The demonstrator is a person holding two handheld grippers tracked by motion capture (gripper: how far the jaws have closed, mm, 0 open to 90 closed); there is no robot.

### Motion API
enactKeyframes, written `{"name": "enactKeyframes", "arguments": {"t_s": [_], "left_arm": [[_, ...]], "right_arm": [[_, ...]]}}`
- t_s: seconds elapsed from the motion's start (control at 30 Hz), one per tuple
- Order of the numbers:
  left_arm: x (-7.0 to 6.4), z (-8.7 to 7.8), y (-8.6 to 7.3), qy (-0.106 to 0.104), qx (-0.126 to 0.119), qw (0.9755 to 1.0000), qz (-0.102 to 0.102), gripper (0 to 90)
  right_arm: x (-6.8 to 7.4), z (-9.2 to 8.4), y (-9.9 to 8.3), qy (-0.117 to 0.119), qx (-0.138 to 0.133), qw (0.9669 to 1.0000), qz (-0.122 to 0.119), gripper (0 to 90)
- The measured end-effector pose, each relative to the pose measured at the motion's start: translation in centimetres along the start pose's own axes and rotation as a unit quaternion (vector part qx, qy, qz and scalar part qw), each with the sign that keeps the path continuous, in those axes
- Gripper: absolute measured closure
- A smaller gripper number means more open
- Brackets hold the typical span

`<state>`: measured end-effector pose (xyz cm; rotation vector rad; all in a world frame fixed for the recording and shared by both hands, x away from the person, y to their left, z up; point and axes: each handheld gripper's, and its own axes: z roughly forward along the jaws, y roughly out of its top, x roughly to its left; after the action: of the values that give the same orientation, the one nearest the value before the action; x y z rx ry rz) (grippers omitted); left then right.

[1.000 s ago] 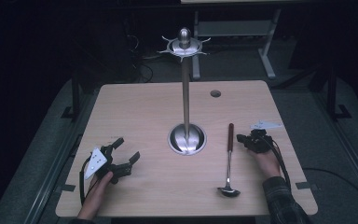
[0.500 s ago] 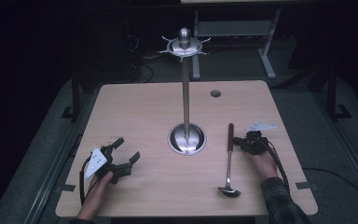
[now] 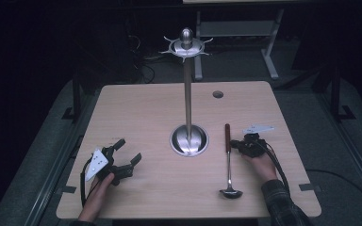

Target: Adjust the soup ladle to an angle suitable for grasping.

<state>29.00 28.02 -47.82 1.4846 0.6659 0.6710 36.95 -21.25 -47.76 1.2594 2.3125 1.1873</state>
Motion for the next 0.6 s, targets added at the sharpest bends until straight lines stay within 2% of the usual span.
{"name": "enactKeyframes", "arguments": {"t_s": [0.6], "left_arm": [[0.0, 0.0, 0.0, 0.0, 0.0, 1.0, -0.001, 13.1]], "right_arm": [[1.6, 0.6, 0.4, 0.03, 0.007, 0.9994, -0.018, 89.6]]}}
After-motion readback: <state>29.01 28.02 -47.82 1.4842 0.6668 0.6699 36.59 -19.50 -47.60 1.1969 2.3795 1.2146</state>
